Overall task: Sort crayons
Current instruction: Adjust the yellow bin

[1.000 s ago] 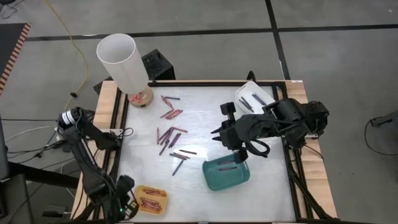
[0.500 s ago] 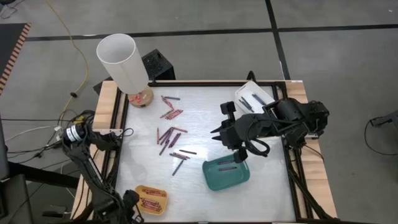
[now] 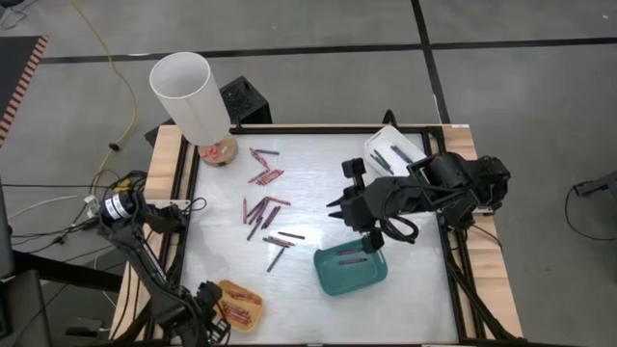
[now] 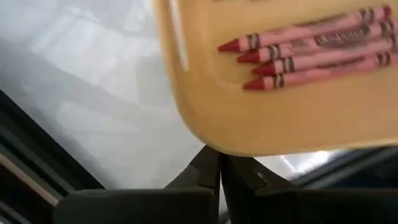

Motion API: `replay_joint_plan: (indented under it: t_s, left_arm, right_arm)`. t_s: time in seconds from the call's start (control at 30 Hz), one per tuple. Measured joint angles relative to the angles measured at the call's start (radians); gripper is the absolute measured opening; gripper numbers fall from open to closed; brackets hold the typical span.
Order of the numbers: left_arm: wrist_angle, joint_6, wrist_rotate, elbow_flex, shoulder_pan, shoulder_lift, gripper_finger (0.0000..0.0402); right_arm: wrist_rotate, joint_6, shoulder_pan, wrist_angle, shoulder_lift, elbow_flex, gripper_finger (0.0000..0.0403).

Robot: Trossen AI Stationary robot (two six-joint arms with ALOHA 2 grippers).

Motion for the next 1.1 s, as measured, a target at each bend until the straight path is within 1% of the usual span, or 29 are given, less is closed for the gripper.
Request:
replay_joint_plan:
  t_s: [0.07, 0.17, 0.33, 0.43, 0.53, 0.63, 0.7, 0.77, 0.83, 0.87, 0.9, 1.0, 1.1]
  left_arm:
    - [-0.034, 0.030, -0.007, 0.000, 0.013, 0.000, 0.0000]
    - [-0.066, 0.058, -0.053, 0.000, 0.038, 0.000, 0.0000]
    - [-0.059, 0.149, -0.099, 0.000, 0.086, 0.000, 0.0000]
    - [-0.063, 0.193, -0.102, 0.000, 0.110, 0.000, 0.0000]
    - [-0.090, 0.190, -0.102, 0.000, 0.116, -0.003, 0.0000]
    - [-0.167, 0.140, -0.111, 0.002, 0.094, -0.041, 0.0000]
    - [-0.203, 0.113, -0.162, 0.007, 0.071, -0.086, 0.0000]
    - [-0.183, 0.123, -0.254, 0.010, 0.045, -0.145, 0.0000]
    - [-0.142, 0.178, -0.375, 0.012, 0.025, -0.196, 0.0000]
    - [-0.119, 0.216, -0.417, 0.012, 0.022, -0.214, 0.0000]
    - [-0.092, 0.261, -0.435, 0.012, 0.023, -0.224, 0.0000]
    - [-0.007, 0.417, -0.410, 0.012, 0.070, -0.214, 0.0000]
    - [0.102, 0.625, -0.323, 0.012, 0.150, -0.160, 0.0000]
  right_arm:
    - [-0.002, 0.003, 0.001, 0.000, 0.000, 0.000, 0.0075]
    - [-0.002, 0.003, 0.001, 0.000, 0.000, 0.000, 0.0075]
    - [-0.002, 0.003, 0.001, -0.001, 0.000, 0.000, 0.0075]
    - [-0.002, 0.019, 0.001, -0.002, 0.000, 0.000, 0.0075]
    - [-0.004, 0.022, 0.001, -0.009, 0.000, 0.000, 0.0075]
    - [-0.025, 0.022, 0.001, -0.007, 0.000, -0.007, 0.0075]
    - [-0.026, 0.022, 0.001, -0.010, 0.000, -0.019, 0.0075]
    - [-0.026, 0.027, 0.009, -0.034, 0.000, -0.022, 0.0075]
    - [-0.026, 0.040, 0.012, -0.047, 0.000, -0.022, 0.0075]
    - [-0.026, 0.046, 0.013, -0.047, 0.000, -0.022, 0.0075]
    - [-0.026, 0.052, 0.013, -0.046, 0.000, -0.022, 0.0075]
    - [-0.026, 0.070, 0.013, -0.047, 0.000, -0.022, 0.0075]
    - [-0.026, 0.071, 0.012, -0.042, 0.000, -0.022, 0.0075]
